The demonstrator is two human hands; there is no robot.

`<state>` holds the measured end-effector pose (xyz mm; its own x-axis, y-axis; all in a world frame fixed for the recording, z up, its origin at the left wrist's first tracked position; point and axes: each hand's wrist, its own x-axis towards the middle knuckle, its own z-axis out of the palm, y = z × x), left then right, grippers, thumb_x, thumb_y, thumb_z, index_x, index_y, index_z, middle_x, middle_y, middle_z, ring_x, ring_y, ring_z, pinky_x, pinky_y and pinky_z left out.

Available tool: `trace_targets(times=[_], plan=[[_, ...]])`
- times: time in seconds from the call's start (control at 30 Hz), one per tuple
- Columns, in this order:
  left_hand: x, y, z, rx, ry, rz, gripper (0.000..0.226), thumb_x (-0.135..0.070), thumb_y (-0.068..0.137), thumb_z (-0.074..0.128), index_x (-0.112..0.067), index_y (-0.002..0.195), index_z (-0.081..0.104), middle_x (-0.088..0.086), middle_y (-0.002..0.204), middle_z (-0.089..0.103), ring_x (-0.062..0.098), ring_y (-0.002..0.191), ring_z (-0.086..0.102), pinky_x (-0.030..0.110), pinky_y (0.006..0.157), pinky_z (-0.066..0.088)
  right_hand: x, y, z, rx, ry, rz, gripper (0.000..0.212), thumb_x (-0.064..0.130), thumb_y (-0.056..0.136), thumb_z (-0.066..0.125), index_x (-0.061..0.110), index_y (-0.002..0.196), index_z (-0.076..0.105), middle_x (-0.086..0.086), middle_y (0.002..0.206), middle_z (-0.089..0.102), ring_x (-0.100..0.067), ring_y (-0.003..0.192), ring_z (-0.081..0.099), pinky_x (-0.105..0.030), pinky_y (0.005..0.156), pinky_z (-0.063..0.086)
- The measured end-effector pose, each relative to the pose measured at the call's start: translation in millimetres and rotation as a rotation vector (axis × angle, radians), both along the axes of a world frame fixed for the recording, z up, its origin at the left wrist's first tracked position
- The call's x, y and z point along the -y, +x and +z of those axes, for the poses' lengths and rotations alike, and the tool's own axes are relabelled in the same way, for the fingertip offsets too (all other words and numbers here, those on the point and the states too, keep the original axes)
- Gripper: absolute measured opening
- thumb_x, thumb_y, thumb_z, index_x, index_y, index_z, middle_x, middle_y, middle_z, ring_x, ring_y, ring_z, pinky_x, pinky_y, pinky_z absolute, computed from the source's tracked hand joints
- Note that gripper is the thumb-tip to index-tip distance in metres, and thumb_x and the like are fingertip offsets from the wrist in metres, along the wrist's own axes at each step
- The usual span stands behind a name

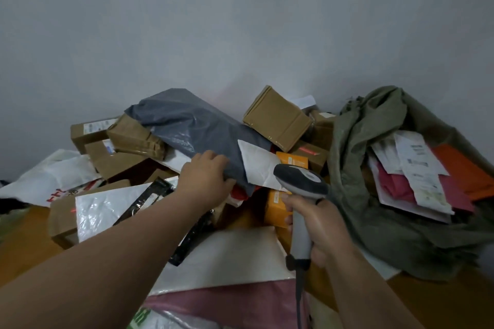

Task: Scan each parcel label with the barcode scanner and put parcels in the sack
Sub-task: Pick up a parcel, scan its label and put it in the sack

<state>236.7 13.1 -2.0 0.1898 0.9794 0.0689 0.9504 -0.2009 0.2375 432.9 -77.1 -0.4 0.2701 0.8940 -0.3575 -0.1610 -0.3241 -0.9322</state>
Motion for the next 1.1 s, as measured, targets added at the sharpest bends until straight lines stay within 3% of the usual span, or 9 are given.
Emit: trace_targets(times=[0.2, 0.4, 0.53, 0.63, 0.73, 0.8, 0.97, 1.03, 1.1], plan=[[-46, 60, -17, -0.236, -0.08, -0.215, 0.072, -0.055, 0.093, 0.053, -0.027, 0.154, 0.028, 0.001, 0.162, 0.025, 0.023, 0.148, 0.021, 0.042, 0.12, 0.015, -40, 28, -15, -0.029, -0.032, -0.01, 0.008, 0.013, 0.084, 0.076, 0.011, 0.087, 0.069, 0.002, 0.059, 0.064, -0.014, 0.058, 0.06, -0.032, 0.058, 0.05], [-71, 89, -43, -0.489, -0.205, -0.335, 0.084, -0.047, 0.092, 0.06, -0.026, 0.158, 0.012, 0.006, 0.167, 0.001, 0.027, 0.154, -0.003, 0.052, 0.123, -0.002, -63, 46, -30, -0.009, -0.059, 0.002, 0.014, 0.016, 0.083, 0.078, 0.014, 0.093, 0.069, -0.004, 0.071, 0.065, -0.018, 0.065, 0.061, -0.035, 0.063, 0.052], [-79, 92, -45, -0.477, -0.201, -0.313, 0.066, -0.033, 0.096, 0.053, -0.032, 0.155, 0.023, 0.003, 0.166, 0.013, 0.026, 0.153, 0.006, 0.053, 0.123, -0.001, -68, 51, -33, -0.002, -0.065, 0.006, 0.016, 0.018, 0.082, 0.079, 0.014, 0.094, 0.069, -0.004, 0.07, 0.065, -0.018, 0.065, 0.062, -0.035, 0.065, 0.053], [-81, 95, -29, -0.382, -0.181, -0.272, 0.055, -0.031, 0.098, 0.051, -0.033, 0.15, 0.034, 0.001, 0.158, 0.034, 0.025, 0.147, 0.028, 0.05, 0.122, 0.015, -65, 51, -31, -0.018, -0.059, 0.007, 0.018, 0.018, 0.081, 0.08, 0.014, 0.095, 0.07, -0.001, 0.065, 0.066, -0.019, 0.064, 0.062, -0.036, 0.065, 0.053], [-81, 88, -6, -0.131, -0.032, -0.158, 0.04, -0.028, 0.099, 0.045, -0.03, 0.139, 0.047, 0.001, 0.127, 0.062, 0.023, 0.111, 0.06, 0.045, 0.097, 0.048, -59, 51, -23, -0.031, -0.046, -0.015, 0.016, 0.016, 0.08, 0.08, 0.011, 0.092, 0.071, -0.002, 0.065, 0.065, -0.02, 0.064, 0.061, -0.039, 0.067, 0.051], [-80, 73, 12, 0.187, -0.001, 0.011, 0.035, -0.027, 0.102, 0.041, -0.029, 0.136, 0.049, 0.002, 0.112, 0.066, 0.023, 0.093, 0.063, 0.043, 0.083, 0.055, -52, 48, -14, -0.043, -0.032, -0.035, 0.015, 0.015, 0.081, 0.079, 0.008, 0.091, 0.07, -0.003, 0.063, 0.063, -0.022, 0.064, 0.06, -0.039, 0.066, 0.05], [-55, 18, 39, 1.321, -0.281, 0.377, 0.028, -0.028, 0.104, 0.047, -0.013, 0.128, 0.052, 0.008, 0.121, 0.064, 0.025, 0.104, 0.064, 0.043, 0.087, 0.056, -19, 21, 17, -0.052, 0.027, -0.02, 0.017, 0.017, 0.08, 0.08, 0.008, 0.092, 0.071, -0.007, 0.067, 0.065, -0.022, 0.064, 0.06, -0.036, 0.061, 0.048], [-33, -5, 43, 1.548, -0.375, 0.399, 0.021, -0.022, 0.103, 0.05, -0.012, 0.121, 0.055, 0.01, 0.118, 0.066, 0.027, 0.103, 0.066, 0.04, 0.081, 0.056, 0, 3, 31, -0.045, 0.059, -0.008, 0.016, 0.017, 0.08, 0.08, 0.008, 0.091, 0.071, -0.006, 0.066, 0.065, -0.02, 0.061, 0.06, -0.035, 0.06, 0.048], [-9, -27, 46, 1.639, -0.412, 0.401, 0.015, -0.017, 0.102, 0.053, -0.012, 0.115, 0.058, 0.011, 0.115, 0.067, 0.028, 0.102, 0.067, 0.038, 0.077, 0.056, 20, -18, 42, -0.034, 0.094, -0.005, 0.014, 0.014, 0.081, 0.079, 0.008, 0.091, 0.072, -0.004, 0.065, 0.066, -0.017, 0.06, 0.061, -0.033, 0.057, 0.049]])
